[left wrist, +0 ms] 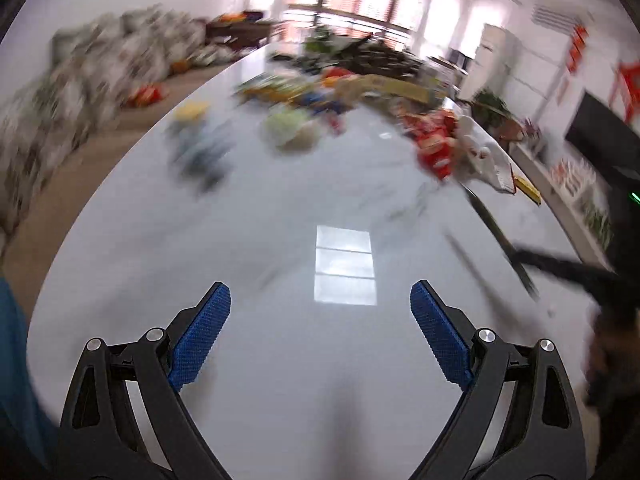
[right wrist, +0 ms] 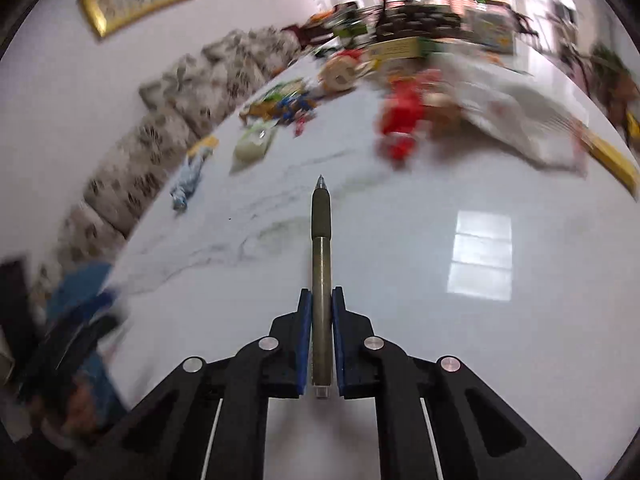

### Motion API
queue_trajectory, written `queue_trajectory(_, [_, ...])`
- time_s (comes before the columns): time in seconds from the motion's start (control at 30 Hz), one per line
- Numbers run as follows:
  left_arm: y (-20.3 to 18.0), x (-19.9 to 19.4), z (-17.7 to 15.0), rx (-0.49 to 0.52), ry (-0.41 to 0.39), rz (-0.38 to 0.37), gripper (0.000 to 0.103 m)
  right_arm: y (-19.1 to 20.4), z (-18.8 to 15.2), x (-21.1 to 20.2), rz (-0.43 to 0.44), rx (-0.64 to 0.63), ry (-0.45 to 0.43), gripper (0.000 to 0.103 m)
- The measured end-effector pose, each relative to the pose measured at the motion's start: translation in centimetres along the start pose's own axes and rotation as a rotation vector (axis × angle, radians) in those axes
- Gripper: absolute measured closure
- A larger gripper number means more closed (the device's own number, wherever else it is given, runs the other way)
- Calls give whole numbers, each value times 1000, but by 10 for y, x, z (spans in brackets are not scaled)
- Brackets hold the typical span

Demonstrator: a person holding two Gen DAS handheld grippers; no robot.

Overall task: Collect trash
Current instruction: 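Grasp the olive marker pen with right gripper while left grasps the red fox figure, then lower the marker pen and red fox figure into the bin and open both grippers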

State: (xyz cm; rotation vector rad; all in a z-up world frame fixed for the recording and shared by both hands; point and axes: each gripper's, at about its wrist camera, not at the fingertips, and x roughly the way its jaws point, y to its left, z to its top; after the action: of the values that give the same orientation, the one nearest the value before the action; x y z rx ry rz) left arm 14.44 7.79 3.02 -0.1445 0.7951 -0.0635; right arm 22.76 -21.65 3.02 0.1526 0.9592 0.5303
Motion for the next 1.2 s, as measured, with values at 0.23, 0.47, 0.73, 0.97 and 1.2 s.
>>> queue_trajectory(0.23, [-122, 122, 93, 88, 49, -19, 14, -69, -45, -82, -51, 120, -106, 93])
queue_trajectory(0.47, [-151, 218, 131, 58, 158, 107, 14, -106, -63, -101, -45, 177, -137, 93])
queue_trajectory(0.73, [-132, 190, 117, 109, 96, 87, 59, -85, -68, -98, 14, 152, -148, 93])
queue_trajectory(0.97, [-113, 36, 12, 189, -1, 73, 59, -14, -86, -88, 114, 48, -97, 93])
queue_trajectory(1.2, [-75, -71, -109, 134, 29, 161, 59, 59, -139, -86, 209, -35, -34, 93])
